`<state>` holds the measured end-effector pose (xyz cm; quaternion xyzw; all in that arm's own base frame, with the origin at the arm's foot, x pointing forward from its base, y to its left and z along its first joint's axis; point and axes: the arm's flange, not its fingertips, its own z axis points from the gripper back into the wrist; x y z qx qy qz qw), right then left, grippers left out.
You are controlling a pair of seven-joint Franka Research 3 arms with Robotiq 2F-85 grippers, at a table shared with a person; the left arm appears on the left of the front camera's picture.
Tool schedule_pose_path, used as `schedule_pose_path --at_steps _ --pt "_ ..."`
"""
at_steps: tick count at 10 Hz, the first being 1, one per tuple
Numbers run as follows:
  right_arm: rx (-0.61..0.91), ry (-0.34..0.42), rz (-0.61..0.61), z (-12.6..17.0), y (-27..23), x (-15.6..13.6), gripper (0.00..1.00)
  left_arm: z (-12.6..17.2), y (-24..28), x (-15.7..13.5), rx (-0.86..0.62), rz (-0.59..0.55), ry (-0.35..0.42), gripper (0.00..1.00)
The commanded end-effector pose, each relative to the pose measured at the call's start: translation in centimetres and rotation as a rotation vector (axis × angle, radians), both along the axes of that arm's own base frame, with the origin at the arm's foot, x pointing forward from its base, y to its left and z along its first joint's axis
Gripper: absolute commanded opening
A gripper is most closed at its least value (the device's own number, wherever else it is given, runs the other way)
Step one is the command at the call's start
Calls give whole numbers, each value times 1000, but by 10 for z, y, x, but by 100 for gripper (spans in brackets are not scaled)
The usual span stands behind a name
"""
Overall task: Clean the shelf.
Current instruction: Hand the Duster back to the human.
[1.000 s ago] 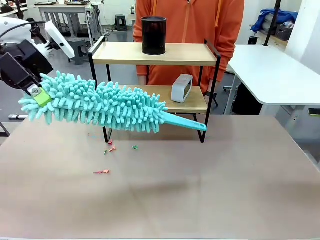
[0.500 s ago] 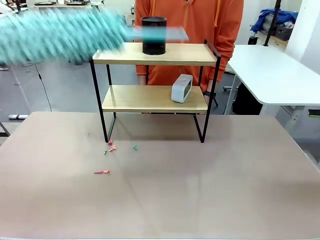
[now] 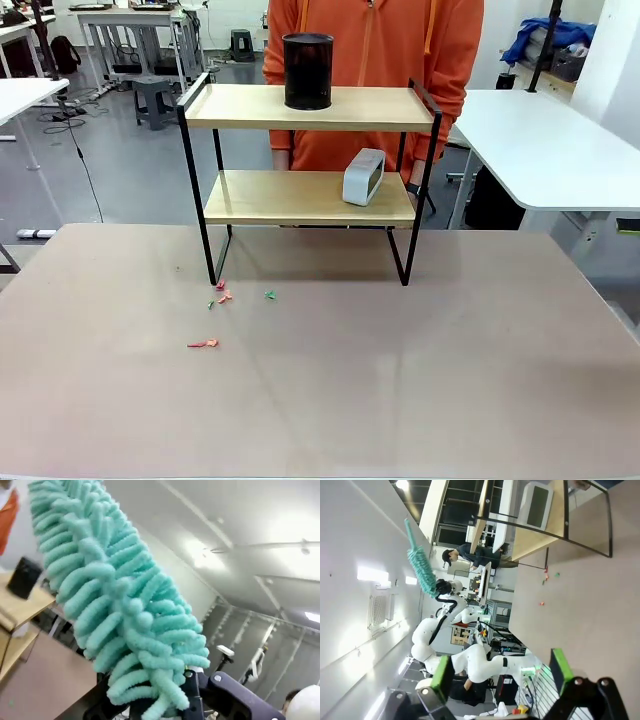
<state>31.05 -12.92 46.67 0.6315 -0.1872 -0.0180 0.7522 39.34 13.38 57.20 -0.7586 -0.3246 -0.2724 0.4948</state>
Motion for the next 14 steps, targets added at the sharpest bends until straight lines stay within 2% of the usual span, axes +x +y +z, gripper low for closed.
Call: schedule_pose_path --at_steps 1,2,5,8,10,14 --pt "-6 0 15 2 -1 0 100 -2 -30 5 139 7 209 0" --pt "-6 0 15 2 -1 0 100 -7 -37 10 206 35 279 0" --pt "-6 0 15 2 -1 0 100 -18 -44 19 333 226 386 0" --pt "-6 0 15 2 -1 0 100 -25 -46 23 371 247 402 0" --pt "-6 0 15 2 -1 0 100 -28 -50 24 460 290 423 0" --pt "-6 0 15 2 -1 0 100 -34 -60 30 524 269 471 0"
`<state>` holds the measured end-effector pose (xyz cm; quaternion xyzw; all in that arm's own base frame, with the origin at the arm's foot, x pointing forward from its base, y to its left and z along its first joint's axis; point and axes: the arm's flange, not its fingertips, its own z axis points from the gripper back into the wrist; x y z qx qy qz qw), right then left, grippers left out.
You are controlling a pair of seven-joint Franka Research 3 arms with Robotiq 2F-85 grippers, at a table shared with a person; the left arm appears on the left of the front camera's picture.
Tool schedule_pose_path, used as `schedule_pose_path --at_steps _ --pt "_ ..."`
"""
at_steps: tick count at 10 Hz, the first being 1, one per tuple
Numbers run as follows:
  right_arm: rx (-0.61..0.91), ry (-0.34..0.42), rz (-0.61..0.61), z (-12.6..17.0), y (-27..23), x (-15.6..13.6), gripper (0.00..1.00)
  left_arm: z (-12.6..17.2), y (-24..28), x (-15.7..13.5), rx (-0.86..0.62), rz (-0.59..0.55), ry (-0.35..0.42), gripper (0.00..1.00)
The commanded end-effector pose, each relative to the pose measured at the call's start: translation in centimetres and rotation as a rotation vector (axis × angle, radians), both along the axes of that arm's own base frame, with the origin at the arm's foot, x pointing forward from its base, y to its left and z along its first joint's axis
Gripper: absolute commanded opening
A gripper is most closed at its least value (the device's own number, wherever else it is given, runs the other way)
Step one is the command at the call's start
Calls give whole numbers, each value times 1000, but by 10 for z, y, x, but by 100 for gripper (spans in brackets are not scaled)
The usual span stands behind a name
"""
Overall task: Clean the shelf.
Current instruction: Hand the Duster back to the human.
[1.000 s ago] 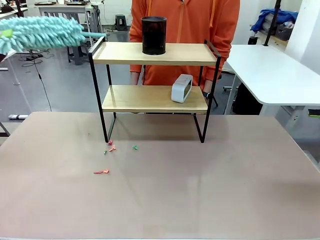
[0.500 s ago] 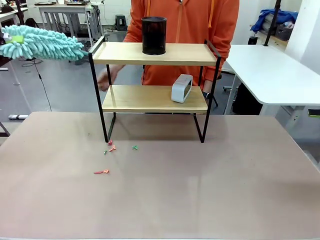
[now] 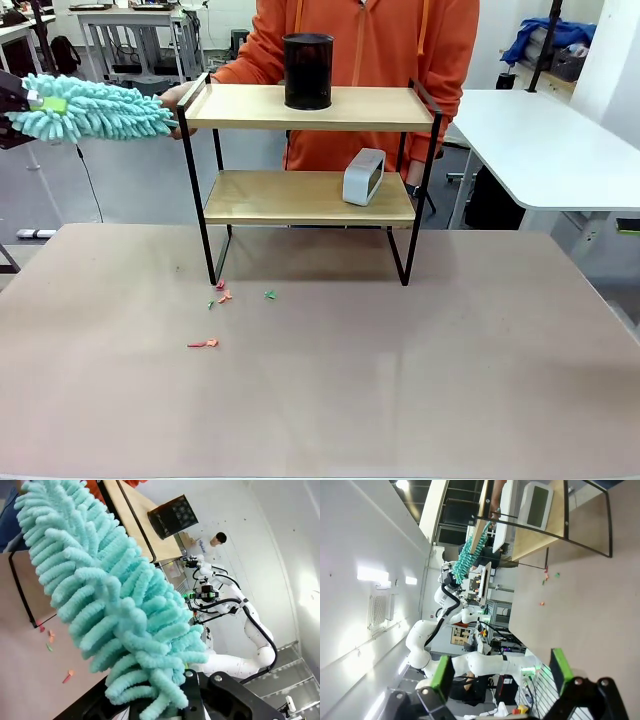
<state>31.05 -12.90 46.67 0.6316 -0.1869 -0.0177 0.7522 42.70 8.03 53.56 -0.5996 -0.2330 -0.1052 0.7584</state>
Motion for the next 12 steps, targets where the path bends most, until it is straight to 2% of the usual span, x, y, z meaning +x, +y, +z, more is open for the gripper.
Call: schedule_pose_path --at_steps 1,5,6,7,8,9,10,12 --pt "-6 0 14 2 -1 0 100 1 3 -1 -7 4 -16 0" --pt "-6 0 14 2 -1 0 100 1 3 -1 -7 4 -16 0" --pt "-6 0 14 2 -1 0 100 -1 3 1 0 5 0 32" --pt "-6 0 14 2 -1 0 100 0 4 0 3 -5 -5 73" --pt "-6 0 14 2 -1 0 100 1 4 0 5 -11 -8 89" --pt "-6 0 14 2 -1 0 100 2 4 0 5 -13 -10 100" --pt "-6 0 14 2 -1 0 100 3 4 0 3 -18 -13 100" --pt "-6 0 14 2 -1 0 100 7 8 -7 -36 -100 -26 100"
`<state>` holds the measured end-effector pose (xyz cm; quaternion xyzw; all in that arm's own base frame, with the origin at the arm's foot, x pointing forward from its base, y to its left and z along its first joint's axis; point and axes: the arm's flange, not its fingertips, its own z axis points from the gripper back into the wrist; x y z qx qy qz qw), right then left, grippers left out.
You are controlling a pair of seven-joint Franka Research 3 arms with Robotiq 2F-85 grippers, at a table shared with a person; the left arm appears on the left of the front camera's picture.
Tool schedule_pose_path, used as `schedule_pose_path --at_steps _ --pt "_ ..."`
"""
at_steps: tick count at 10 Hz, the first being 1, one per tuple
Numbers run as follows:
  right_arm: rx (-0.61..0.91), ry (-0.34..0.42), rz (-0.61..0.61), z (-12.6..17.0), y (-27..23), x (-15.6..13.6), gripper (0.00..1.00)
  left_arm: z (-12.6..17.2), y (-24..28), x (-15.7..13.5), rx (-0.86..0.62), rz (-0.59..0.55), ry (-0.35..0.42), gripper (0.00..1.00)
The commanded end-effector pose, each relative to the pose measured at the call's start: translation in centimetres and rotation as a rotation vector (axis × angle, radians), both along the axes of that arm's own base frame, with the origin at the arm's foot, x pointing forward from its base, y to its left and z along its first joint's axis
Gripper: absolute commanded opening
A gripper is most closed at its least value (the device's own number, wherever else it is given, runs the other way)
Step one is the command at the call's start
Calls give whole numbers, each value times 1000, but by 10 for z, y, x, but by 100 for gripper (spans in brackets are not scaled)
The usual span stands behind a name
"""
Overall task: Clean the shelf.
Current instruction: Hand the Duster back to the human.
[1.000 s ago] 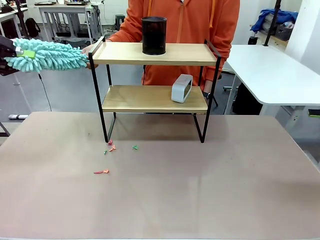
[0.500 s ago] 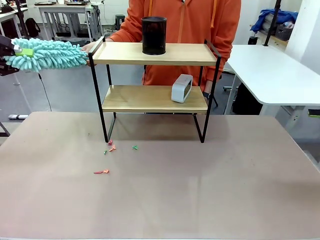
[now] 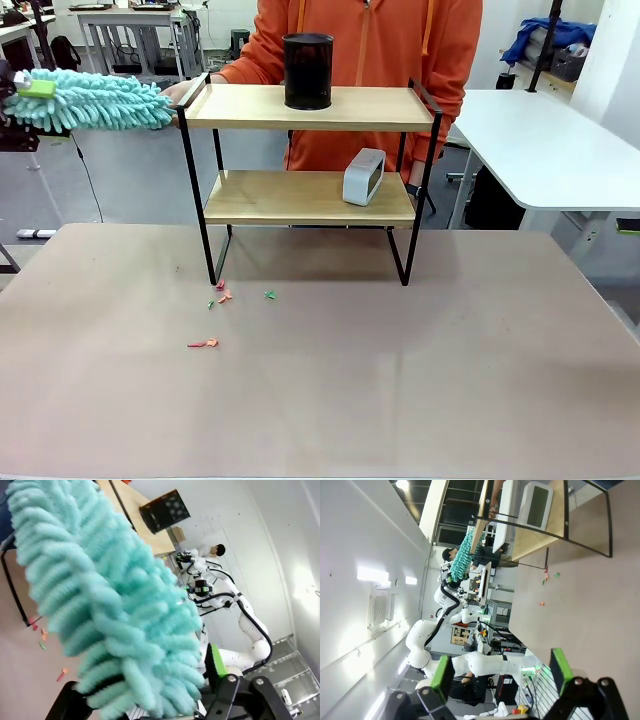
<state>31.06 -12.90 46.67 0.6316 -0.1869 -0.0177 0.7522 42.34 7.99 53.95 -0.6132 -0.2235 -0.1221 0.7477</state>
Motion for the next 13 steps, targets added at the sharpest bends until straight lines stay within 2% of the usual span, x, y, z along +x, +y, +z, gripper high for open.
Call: schedule_pose_path --at_steps 1,5,6,8,9,10,11,13 --pt "-6 0 14 2 -1 0 100 3 11 -6 -4 -52 -18 100" --pt "0 0 0 0 0 0 100 2 15 -22 7 -190 23 100" --pt "-33 -39 21 13 10 -7 100 5 5 -32 -33 -267 -3 100" --pt "-7 -98 69 5 67 2 100 5 -47 -59 -73 -547 4 100" --pt "12 -99 53 -8 101 11 100 2 -80 -71 -67 -664 -2 100" --pt "-19 -90 -8 -23 137 16 100 -6 -112 -79 -75 -755 24 100" --pt "-9 -90 3 -34 170 8 100 -20 -146 -87 -55 -758 45 100" --pt "-22 -110 52 -28 201 -18 100 -50 -191 -93 -23 -708 117 100"
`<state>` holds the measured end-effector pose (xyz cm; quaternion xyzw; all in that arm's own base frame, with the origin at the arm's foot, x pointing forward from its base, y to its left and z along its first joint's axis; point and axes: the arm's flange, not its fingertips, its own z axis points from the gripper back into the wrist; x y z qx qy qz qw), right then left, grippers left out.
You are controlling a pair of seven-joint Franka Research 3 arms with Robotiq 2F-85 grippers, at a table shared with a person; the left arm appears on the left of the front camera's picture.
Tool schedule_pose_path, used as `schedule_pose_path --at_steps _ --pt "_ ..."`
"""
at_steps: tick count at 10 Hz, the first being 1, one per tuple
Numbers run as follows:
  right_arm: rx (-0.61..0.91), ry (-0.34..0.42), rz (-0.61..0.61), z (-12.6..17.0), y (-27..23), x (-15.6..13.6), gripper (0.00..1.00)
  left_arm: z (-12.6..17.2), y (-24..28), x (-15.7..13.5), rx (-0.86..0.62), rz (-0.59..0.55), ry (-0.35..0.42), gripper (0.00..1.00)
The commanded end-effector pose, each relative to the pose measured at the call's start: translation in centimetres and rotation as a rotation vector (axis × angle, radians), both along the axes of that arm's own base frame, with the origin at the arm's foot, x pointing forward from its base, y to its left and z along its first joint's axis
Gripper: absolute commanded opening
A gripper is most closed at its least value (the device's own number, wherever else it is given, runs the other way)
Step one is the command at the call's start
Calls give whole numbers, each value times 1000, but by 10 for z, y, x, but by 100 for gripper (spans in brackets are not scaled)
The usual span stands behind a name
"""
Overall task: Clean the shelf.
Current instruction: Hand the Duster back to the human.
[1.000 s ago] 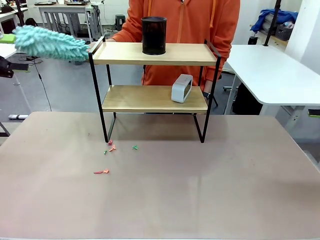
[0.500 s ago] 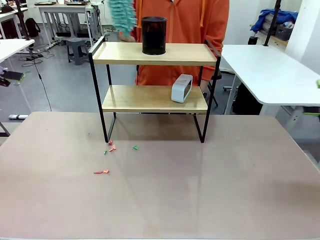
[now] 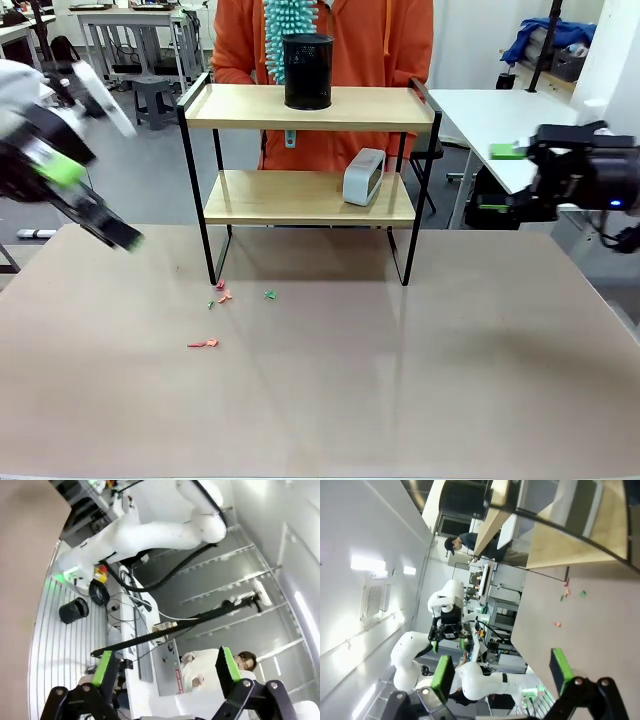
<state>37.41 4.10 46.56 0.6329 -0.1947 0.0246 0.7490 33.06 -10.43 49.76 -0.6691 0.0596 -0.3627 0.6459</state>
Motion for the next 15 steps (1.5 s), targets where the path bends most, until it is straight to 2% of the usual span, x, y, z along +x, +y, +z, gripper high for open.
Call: schedule_pose_path --at_steps 1,2,3,4,5,6,15 --pt "-46 -39 27 -23 36 -94 100 -24 -23 1 69 135 46 100" --pt "-90 -41 33 -14 33 -104 100 -40 -30 9 120 263 -11 100" --pt "-146 0 16 -1 21 -111 100 -57 -27 26 102 446 -22 100" --pt "-207 39 9 3 11 -114 100 -68 -20 38 73 545 13 100" --pt "-88 -32 55 21 28 -13 100 -72 -11 48 31 595 42 100" --pt "-88 -32 55 21 28 -13 100 -67 -14 36 120 422 -7 100" --pt "-88 -32 55 21 28 -13 100 -67 -14 36 120 422 -7 100"
